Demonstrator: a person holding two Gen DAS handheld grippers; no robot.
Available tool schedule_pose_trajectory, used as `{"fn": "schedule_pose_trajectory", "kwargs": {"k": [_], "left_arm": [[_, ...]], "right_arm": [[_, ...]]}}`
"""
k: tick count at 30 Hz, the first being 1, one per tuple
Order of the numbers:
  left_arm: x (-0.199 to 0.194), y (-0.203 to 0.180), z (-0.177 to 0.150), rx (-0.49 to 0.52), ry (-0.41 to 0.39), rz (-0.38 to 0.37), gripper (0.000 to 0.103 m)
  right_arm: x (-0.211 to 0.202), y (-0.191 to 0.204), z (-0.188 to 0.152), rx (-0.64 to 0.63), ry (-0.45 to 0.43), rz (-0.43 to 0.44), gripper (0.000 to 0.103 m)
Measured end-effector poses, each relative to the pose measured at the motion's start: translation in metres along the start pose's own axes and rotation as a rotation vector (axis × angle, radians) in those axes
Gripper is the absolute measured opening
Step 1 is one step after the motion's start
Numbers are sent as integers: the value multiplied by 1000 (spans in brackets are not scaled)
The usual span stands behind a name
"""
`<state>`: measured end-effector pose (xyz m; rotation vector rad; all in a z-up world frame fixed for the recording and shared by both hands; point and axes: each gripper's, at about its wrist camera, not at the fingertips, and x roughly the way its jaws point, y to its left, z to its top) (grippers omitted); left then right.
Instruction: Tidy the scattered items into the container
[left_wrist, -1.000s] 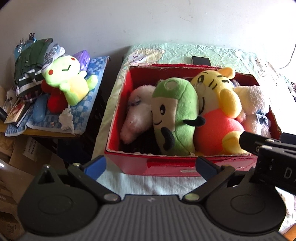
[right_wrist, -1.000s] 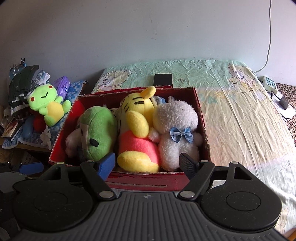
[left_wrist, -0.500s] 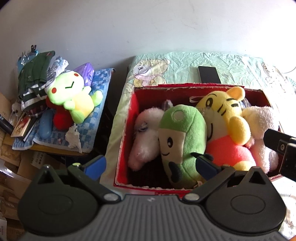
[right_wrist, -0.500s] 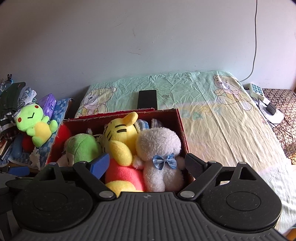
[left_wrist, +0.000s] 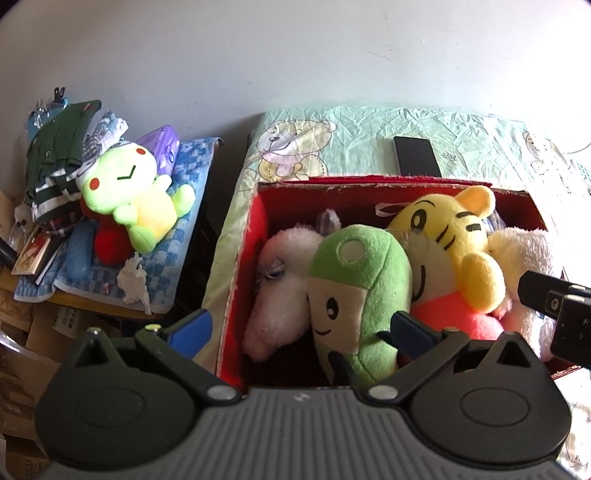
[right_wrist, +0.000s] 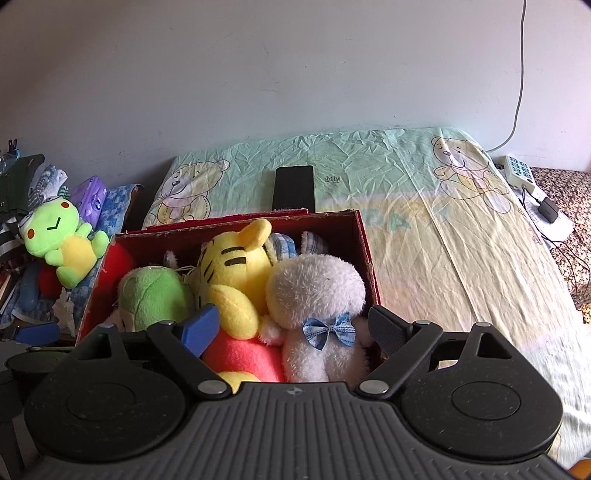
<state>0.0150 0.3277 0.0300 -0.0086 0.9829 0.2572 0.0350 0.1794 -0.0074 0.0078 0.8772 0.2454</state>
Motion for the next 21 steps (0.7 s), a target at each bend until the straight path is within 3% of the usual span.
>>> {"fn": "schedule_pose_trajectory", "kwargs": {"k": [12,21], "left_arm": [[11,14,-7,-54,15,-32,103],[10,18,-9,-55,3,-12,103]], "right_arm": [[7,8,-2,-46,-9,-35,89],[11,13,-3,-49,-8,-50,89]]}}
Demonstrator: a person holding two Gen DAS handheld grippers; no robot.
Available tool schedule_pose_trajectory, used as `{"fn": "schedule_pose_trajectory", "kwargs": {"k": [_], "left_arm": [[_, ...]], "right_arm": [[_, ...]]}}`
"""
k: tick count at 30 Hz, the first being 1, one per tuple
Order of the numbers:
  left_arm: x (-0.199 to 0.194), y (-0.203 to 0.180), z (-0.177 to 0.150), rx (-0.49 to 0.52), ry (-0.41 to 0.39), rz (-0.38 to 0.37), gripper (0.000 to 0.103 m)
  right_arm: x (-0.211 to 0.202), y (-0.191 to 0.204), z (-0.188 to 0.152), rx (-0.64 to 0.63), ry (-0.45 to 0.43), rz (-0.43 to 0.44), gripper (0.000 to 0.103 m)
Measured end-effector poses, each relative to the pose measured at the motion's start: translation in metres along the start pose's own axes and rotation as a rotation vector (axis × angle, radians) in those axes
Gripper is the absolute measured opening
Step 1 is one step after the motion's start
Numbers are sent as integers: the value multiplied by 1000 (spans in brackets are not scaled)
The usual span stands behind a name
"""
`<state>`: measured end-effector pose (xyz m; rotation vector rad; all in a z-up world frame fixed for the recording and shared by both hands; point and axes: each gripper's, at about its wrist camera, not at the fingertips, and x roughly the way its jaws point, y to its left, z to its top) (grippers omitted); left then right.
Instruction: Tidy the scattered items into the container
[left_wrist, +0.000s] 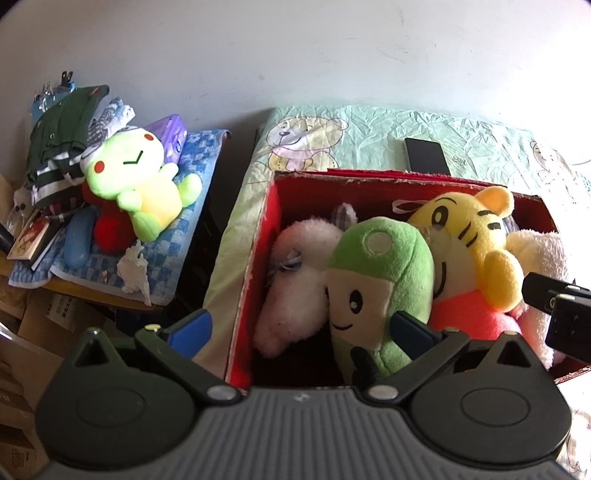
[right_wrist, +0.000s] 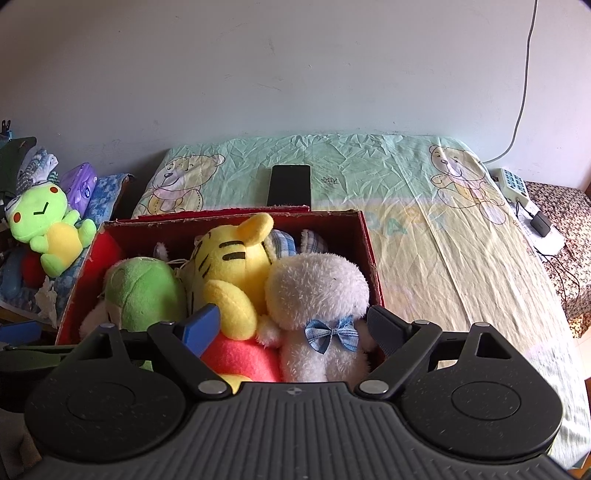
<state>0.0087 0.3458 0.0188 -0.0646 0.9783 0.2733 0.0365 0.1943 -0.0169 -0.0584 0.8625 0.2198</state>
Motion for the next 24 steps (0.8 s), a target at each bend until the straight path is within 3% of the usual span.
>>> {"fn": "schedule_pose_trajectory", "kwargs": {"k": [24], "left_arm": [[-10,3,12,-8,18,-13,103]], "right_arm": [[-6,-2,11,13,10,34,89]]}}
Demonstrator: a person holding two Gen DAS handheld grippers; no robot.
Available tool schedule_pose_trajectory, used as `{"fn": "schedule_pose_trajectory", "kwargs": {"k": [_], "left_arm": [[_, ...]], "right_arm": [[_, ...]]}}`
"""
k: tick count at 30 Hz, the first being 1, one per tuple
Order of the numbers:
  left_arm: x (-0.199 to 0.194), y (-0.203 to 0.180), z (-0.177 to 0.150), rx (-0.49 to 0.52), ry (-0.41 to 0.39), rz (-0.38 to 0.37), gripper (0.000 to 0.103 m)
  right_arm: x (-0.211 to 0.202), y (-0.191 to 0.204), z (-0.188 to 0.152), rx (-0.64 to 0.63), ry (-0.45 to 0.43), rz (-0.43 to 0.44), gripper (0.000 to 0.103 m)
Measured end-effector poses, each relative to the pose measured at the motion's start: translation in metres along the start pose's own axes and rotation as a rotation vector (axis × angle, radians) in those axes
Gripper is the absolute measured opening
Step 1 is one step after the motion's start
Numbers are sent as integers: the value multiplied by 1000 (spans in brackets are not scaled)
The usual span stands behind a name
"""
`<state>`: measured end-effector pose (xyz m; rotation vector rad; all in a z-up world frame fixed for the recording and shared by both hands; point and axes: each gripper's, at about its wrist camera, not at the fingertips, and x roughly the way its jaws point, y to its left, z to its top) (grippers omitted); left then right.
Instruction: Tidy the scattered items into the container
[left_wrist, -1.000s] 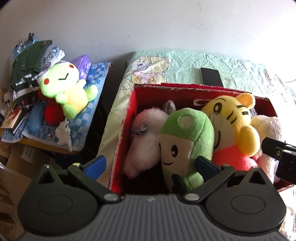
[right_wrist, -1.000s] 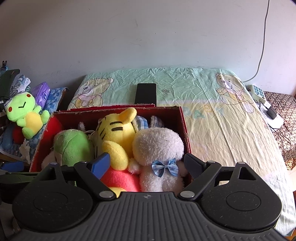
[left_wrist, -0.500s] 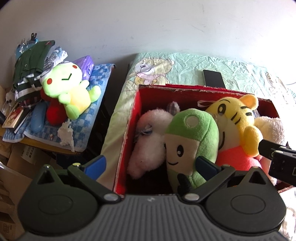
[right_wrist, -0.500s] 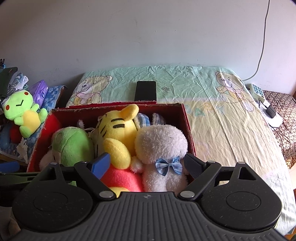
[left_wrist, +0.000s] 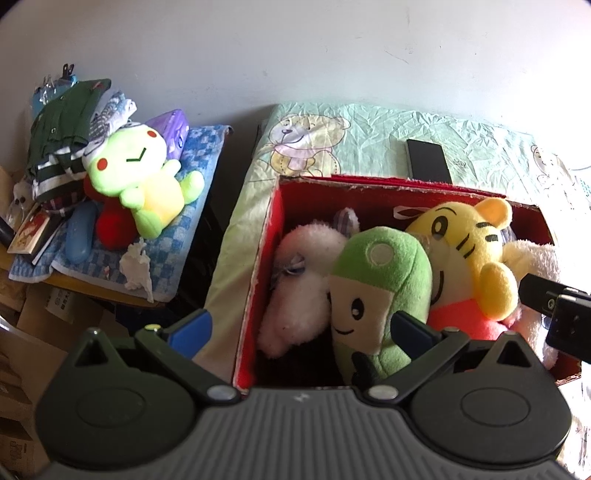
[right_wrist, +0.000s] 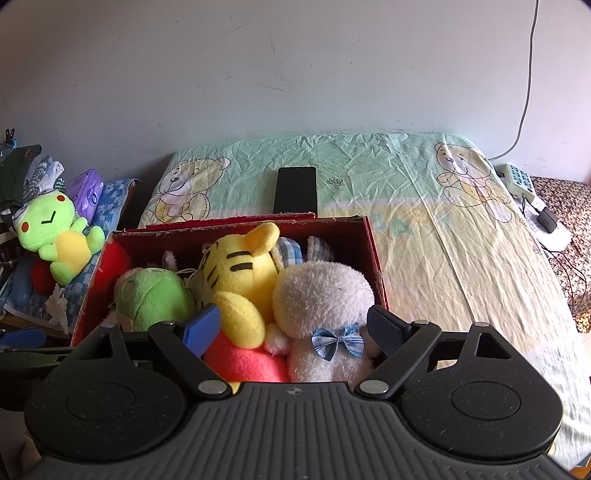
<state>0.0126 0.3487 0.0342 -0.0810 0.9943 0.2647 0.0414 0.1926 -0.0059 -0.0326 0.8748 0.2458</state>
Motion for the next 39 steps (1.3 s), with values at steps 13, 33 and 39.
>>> {"fn": "schedule_pose_trajectory", "kwargs": {"k": [13,33,39], "left_arm": [[1,-5,-7,7,10,12,103],[-2,2,-18,16,11,21,103],[-3,-1,-21,18,5,23,103]], "right_arm": [[2,-1,-4,12,19,10,87],[2,7,-15,12,32,21,88],[0,6,-17,17,25,26,88]]}}
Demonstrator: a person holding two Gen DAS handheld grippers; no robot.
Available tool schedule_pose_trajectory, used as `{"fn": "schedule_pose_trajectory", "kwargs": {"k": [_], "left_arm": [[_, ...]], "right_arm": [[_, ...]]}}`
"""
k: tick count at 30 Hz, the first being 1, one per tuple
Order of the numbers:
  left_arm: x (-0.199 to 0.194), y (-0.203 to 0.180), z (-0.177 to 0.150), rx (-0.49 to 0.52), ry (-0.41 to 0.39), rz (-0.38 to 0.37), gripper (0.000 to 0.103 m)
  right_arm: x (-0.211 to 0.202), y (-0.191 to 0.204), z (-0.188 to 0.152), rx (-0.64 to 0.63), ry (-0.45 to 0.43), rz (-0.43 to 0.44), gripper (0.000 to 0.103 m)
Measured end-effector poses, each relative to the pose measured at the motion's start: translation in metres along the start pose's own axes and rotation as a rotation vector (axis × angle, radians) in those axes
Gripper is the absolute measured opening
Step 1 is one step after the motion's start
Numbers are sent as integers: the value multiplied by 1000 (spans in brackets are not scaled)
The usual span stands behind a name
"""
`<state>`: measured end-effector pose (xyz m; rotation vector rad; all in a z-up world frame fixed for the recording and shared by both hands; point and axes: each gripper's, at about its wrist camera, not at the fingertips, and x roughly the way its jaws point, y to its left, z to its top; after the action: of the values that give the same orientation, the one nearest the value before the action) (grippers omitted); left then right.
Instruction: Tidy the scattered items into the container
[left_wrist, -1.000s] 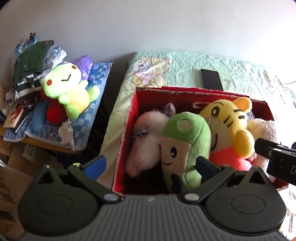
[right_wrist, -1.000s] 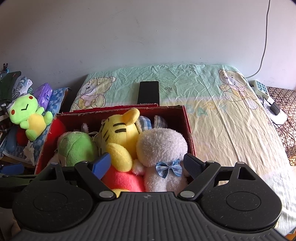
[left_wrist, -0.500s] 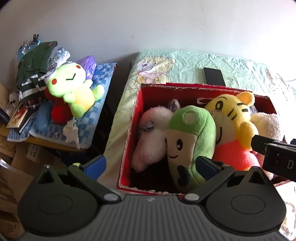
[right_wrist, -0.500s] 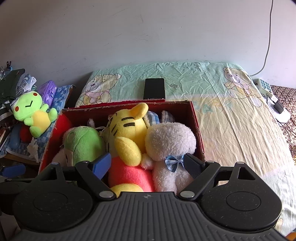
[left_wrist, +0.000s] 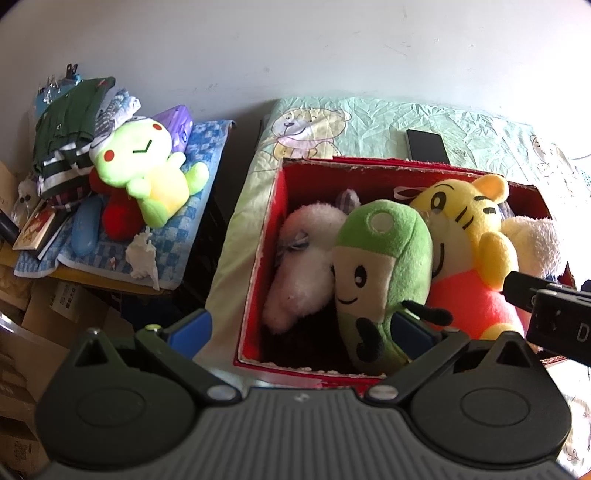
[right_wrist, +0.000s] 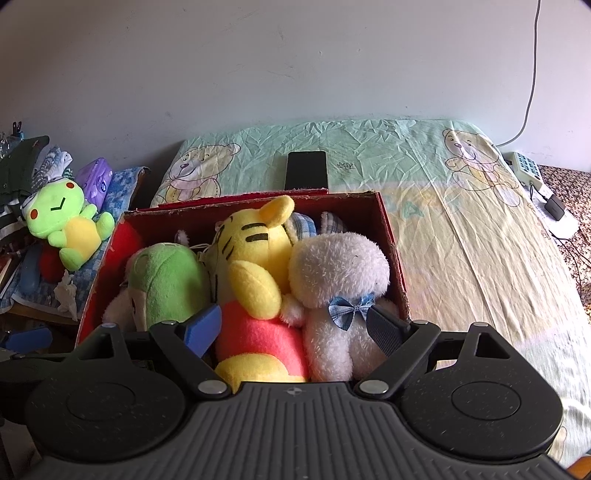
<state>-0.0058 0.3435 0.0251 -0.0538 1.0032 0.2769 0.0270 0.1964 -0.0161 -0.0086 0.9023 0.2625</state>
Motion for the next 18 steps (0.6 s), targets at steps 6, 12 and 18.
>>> {"fn": "schedule_pose_trajectory", "kwargs": {"k": [6,12,18], "left_arm": [[2,4,-1,-12,5,18,103],[1,4,-2,-9,2,27,103],[2,6,-2,-15,4,26,103]], "right_arm": [[-1,-1,-1,5,-1,-1,89],[-2,2,0,2,-6,2,89],[-2,4,0,-10,-6,-1,89]]}}
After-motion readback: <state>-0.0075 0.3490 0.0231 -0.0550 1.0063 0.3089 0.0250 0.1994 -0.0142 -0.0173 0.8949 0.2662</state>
